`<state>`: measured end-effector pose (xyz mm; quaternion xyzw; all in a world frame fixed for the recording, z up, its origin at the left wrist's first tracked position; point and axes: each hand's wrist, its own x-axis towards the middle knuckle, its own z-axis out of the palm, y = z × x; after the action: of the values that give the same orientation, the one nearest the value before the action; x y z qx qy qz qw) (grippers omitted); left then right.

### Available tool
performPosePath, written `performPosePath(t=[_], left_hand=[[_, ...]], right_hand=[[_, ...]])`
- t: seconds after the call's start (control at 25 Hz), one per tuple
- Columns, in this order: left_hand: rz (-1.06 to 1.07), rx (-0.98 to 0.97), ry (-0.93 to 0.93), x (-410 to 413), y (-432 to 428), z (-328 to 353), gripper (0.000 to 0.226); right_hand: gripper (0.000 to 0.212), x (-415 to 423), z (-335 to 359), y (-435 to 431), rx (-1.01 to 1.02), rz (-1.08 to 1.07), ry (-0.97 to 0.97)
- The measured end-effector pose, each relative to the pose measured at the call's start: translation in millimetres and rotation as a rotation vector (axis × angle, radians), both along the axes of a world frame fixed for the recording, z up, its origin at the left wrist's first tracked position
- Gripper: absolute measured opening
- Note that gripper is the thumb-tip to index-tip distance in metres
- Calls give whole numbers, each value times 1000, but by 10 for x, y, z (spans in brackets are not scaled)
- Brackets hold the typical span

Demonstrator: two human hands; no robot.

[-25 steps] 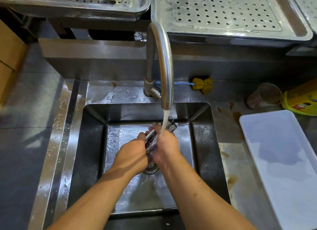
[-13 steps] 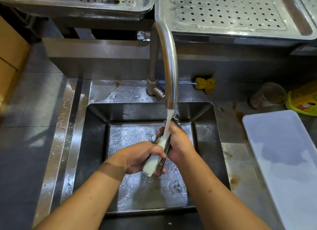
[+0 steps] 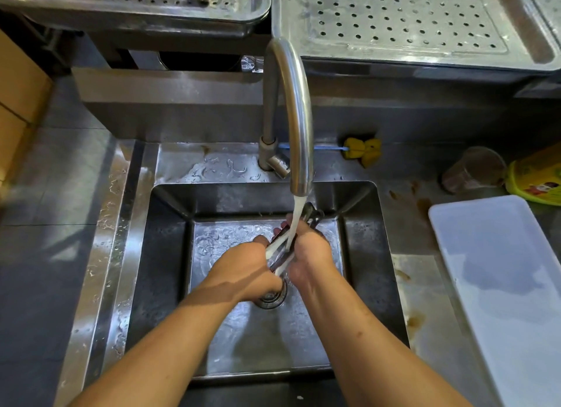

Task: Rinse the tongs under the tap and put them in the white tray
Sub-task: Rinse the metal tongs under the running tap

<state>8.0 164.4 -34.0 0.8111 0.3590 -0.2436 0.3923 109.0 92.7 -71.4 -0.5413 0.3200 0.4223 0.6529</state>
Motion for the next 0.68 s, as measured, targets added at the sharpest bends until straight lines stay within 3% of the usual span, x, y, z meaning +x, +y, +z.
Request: performPosePath(t=[0.2,0.28,0.36,0.44,0.52,0.6,0.68], left_hand=[[306,-846,-156,-133,55,-85,29],[396,-966,-113,-189,32,-119,35],[272,-810,-74,-194,27,-152,39],[115,-483,-42,-191,24,-152,49],[22,-173,-16,-210,49,-149,67],[139,-195,-124,-243,63,-113,80],[421,-328,-304,-193,40,-62,86]], right_hand=[[16,-11,165,-94,180,201,76],[13,-43,202,-106,194,261,87],[10,-93,181,-100,116,249,68],[1,-112,149,-92,9,220,-25],[11,-80,121,-116,-88,271,-158],[22,-68,122,-157,-154,414,-291],[33,-134,129,-215,-193,679,-470]])
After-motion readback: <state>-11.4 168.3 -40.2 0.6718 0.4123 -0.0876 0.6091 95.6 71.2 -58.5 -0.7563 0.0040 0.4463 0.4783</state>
